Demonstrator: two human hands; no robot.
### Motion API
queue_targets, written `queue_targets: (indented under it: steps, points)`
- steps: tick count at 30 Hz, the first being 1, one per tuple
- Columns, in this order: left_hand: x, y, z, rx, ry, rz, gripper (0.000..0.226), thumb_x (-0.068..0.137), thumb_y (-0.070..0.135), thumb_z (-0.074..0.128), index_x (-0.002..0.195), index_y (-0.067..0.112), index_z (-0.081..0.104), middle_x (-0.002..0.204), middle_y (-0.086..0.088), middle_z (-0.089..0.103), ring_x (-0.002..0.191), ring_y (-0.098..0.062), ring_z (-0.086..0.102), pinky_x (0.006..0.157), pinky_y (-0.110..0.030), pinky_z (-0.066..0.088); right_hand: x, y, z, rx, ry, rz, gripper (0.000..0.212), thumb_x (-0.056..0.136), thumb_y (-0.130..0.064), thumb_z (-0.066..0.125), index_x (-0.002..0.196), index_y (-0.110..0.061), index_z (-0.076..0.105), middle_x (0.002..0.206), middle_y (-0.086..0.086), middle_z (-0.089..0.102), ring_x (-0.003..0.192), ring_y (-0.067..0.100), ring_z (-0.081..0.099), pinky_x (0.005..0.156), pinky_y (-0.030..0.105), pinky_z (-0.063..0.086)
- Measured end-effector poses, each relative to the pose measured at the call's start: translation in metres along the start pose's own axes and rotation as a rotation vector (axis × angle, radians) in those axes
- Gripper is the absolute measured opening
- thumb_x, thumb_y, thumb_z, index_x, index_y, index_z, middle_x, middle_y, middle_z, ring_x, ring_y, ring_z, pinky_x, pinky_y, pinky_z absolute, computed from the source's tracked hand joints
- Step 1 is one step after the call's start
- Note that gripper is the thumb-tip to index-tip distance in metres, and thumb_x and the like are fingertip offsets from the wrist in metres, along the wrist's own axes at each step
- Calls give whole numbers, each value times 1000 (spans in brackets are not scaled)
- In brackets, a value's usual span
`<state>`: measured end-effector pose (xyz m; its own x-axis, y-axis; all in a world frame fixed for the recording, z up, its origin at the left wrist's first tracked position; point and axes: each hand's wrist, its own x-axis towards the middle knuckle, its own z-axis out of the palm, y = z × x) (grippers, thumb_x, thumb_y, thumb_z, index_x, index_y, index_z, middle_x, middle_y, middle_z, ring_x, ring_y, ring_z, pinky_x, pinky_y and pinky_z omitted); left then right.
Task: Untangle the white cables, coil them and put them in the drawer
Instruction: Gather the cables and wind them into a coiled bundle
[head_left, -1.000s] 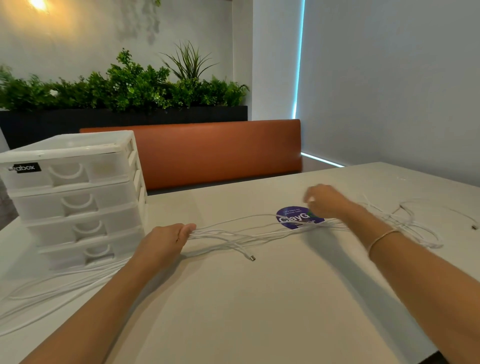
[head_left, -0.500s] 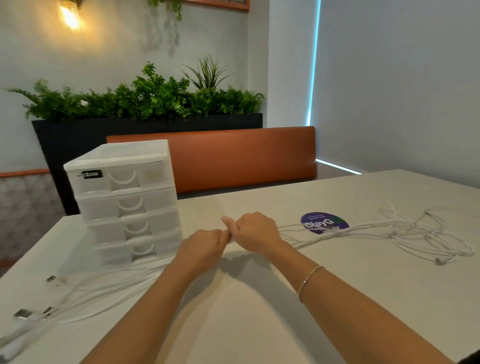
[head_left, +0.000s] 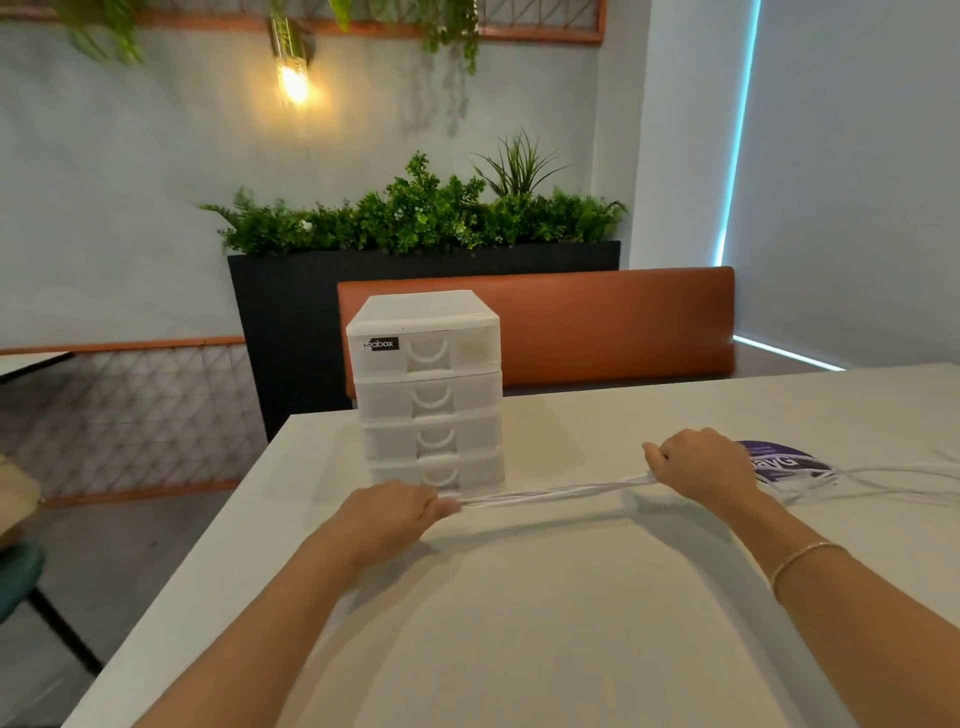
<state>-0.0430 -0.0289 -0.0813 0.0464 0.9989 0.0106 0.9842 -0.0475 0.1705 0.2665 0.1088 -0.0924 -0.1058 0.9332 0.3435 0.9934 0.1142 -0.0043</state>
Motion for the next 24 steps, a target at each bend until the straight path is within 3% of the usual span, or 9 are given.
queue_targets:
  steps: [3,9,11,13,14,16,18,21,24]
  points:
    - [-11,-17,-3,7,-19,-15,36,97,52,27,70,30,38,76,11,47,73,-11,46,65,-26,34,-3,7,5,-10,12,48,49,97,-43,32,73,-12,63,78,6,63,71,21,57,64,29,43]
    - [-15,-17,-1,-103,2,22,40,98,49,30,65,28,36,71,10,43,66,-8,41,57,-20,32,-6,0,5,-50,-110,113,49,97,-47,32,95,-13,67,105,8,68,95,25,60,78,33,44]
    - [-14,-18,0,-170,-7,26,41,98,48,31,65,24,37,70,8,43,64,-8,40,59,-22,33,-11,-22,-5,-95,-108,44,49,96,-52,31,105,-16,64,113,7,65,105,25,57,87,33,42]
    - [-12,-19,0,-246,-3,48,42,97,47,33,65,21,37,68,7,43,62,-9,38,60,-22,33,-19,-59,-13,105,-59,-128,50,92,-57,35,107,-21,64,112,4,65,107,23,56,90,31,40]
    - [-13,-18,-1,-300,4,63,42,97,46,35,65,20,38,66,7,43,60,-8,38,59,-21,32,-27,-82,-21,314,-93,-226,44,92,-56,41,105,-21,64,109,1,65,104,21,57,87,30,41]
    - [-14,-15,-3,-424,23,81,42,97,44,38,64,20,40,60,9,42,56,-7,36,56,-19,31,-45,-127,-39,635,-339,-365,31,91,-49,49,102,-23,60,101,-6,63,94,13,58,79,25,43]
    - [-17,-13,-4,-588,21,68,41,96,44,40,63,20,43,53,11,40,50,-7,33,52,-20,30,-57,-155,-50,706,-516,-418,32,92,-52,44,95,-24,58,87,-6,63,79,10,58,71,22,44]
    - [-22,-14,-4,-887,-59,26,39,97,40,41,67,16,47,48,8,36,45,-10,28,47,-20,28,-63,-171,-55,692,-491,-415,50,94,-56,34,72,-19,60,67,-4,55,62,10,51,63,20,40]
    - [-24,-12,-5,-1174,-195,43,35,99,34,39,74,13,53,48,5,36,44,-10,31,48,-20,34,-61,-174,-55,638,-258,-358,60,90,-60,38,50,-17,53,60,-5,56,62,8,51,66,26,40]
